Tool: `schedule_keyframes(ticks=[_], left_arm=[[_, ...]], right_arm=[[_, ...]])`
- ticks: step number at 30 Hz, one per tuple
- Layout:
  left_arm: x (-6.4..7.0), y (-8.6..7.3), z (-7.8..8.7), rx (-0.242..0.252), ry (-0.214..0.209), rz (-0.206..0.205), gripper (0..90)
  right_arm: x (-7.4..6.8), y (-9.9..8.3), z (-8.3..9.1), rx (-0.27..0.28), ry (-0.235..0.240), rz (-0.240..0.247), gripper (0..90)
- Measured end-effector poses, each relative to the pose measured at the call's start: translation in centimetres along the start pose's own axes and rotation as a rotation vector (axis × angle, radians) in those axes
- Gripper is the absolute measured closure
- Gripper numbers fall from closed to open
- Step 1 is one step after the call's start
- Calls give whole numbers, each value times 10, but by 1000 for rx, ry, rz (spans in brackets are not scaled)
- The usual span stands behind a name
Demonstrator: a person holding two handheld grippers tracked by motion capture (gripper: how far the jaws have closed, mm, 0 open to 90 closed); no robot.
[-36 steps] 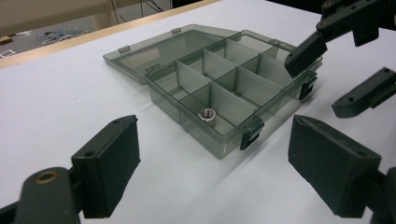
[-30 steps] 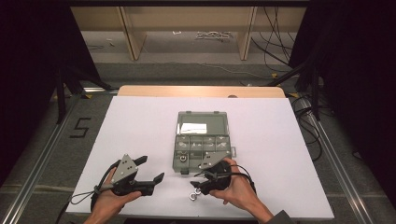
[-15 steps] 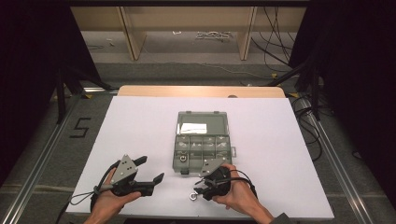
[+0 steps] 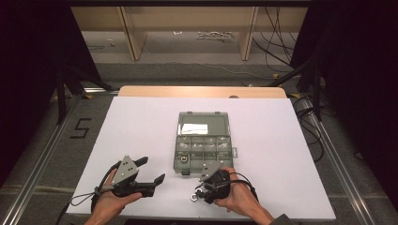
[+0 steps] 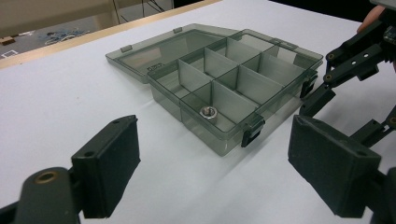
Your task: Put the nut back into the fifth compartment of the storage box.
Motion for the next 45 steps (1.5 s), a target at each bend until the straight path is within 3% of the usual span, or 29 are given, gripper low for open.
schedule_keyframes(ticks=[15, 23, 32, 45], left_arm=[[1, -1, -2, 1, -7, 3, 164], [1, -1, -2, -1, -6, 10, 164], [2, -1, -2, 0, -10, 11, 164], [1, -2, -2, -7, -2, 2, 164]], right_arm=[[0, -2, -8, -19, 46, -13, 589], [0, -1, -10, -25, 68, 8, 697], [-1, 0, -10, -49, 56, 37, 704], [6, 34, 12, 79, 19, 18, 704]])
Point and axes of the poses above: each handheld gripper's, and its own axes: z roughly backward along the jaws, y roughly out of its top, x roughly to its right, the point moved 10 cm from there along -z, roughly forward along the jaws, and after that the axes turned 9 degrees about x, right-handed, at the moved point
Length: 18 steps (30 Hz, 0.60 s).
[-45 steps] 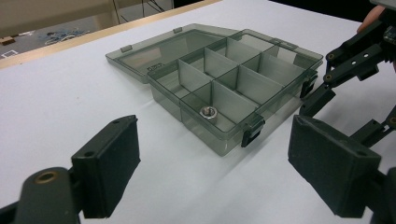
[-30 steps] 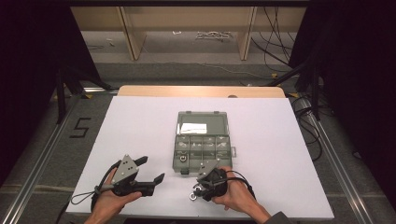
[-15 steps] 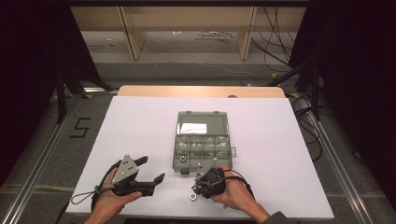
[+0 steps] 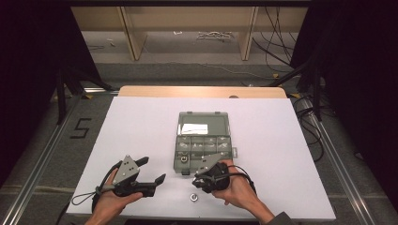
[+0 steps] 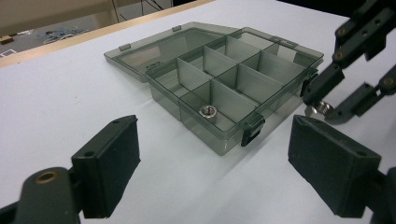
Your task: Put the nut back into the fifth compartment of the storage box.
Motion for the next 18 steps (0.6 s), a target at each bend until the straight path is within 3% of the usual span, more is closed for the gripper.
schedule_keyframes(ticks=[7, 18], left_arm=[[0, 0, 0, 1, 0, -1, 164], [-1, 0, -1, 2, -1, -2, 164]], right_arm=[[16, 22, -3, 54, -47, -11, 704], [38, 43, -31, 63, -84, -13, 704]])
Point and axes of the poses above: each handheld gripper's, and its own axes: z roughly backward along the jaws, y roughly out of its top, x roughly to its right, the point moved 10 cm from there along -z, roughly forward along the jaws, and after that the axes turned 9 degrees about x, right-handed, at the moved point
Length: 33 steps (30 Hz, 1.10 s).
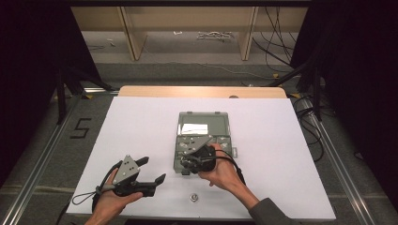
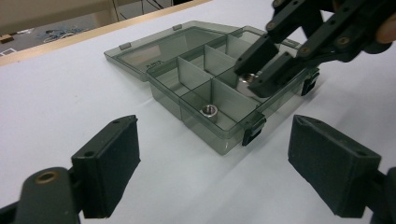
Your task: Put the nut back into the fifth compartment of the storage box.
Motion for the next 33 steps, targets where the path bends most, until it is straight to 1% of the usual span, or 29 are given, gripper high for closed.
schedule_keyframes(ticks=[1, 4, 5, 12, 13, 14, 15, 18, 20, 23, 24, 25, 26, 29, 30, 31, 32, 33], left_arm=[[0, 0, 0, -1, 0, 1, 164], [0, 0, 0, 0, 0, 4, 164], [0, 0, 0, -1, -1, -2, 164], [1, 0, 0, -1, -2, 4, 164], [0, 0, 0, 0, -1, 2, 164], [0, 1, 0, 1, -3, -6, 164], [0, 0, 0, -1, -2, -3, 164], [0, 1, 0, 1, -2, -2, 164], [0, 1, 0, 0, -5, -6, 164], [1, 1, 0, -1, -4, 0, 164], [0, 1, 0, 0, -9, -13, 164], [0, 1, 0, 1, -9, -12, 164], [1, 1, 0, 1, -5, -1, 164], [1, 1, 0, -1, -5, 0, 164], [0, 1, 0, 1, -10, -15, 164], [1, 1, 0, 1, -6, 0, 164], [1, 1, 0, 0, -4, 2, 164], [1, 1, 0, 0, -6, 1, 164]], right_arm=[[2, 0, -3, -1, -7, -1, 704], [6, 0, -10, -11, -6, -2, 704], [6, 0, -12, -16, -10, -4, 704], [8, -3, -24, -46, -8, 15, 704], [8, -4, -25, -51, -9, 8, 704], [9, -5, -26, -54, -7, 14, 704], [9, -6, -27, -61, -1, 11, 704], [9, -9, -29, -77, -5, 8, 703], [9, -9, -30, -78, 1, 4, 703], [10, -10, -32, -82, -4, 6, 703], [10, -11, -33, -83, -4, 6, 704], [10, -11, -33, -85, -1, 4, 704], [10, -11, -33, -87, 3, 3, 703], [11, -11, -34, -82, -6, -4, 702], [11, -11, -34, -79, -4, -6, 702], [11, -10, -34, -74, -6, -5, 698], [10, -10, -33, -77, 5, -13, 670], [11, -9, -34, -70, -8, -25, 617]])
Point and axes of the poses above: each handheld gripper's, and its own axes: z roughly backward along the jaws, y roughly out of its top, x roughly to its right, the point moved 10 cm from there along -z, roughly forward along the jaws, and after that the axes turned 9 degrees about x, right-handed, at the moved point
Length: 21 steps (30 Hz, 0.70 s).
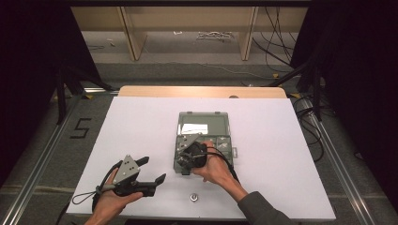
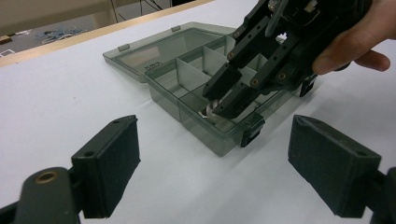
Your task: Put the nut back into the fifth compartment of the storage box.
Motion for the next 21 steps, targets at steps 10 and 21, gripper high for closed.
schedule_keyframes(ticks=[10, 21], left_arm=[[0, 1, 1, 5, -3, 8, 164], [-1, 2, 1, 10, 5, 10, 164]], right_arm=[[-1, 10, 21, 51, -7, -40, 476], [-29, 2, 55, 83, 34, -46, 416]])
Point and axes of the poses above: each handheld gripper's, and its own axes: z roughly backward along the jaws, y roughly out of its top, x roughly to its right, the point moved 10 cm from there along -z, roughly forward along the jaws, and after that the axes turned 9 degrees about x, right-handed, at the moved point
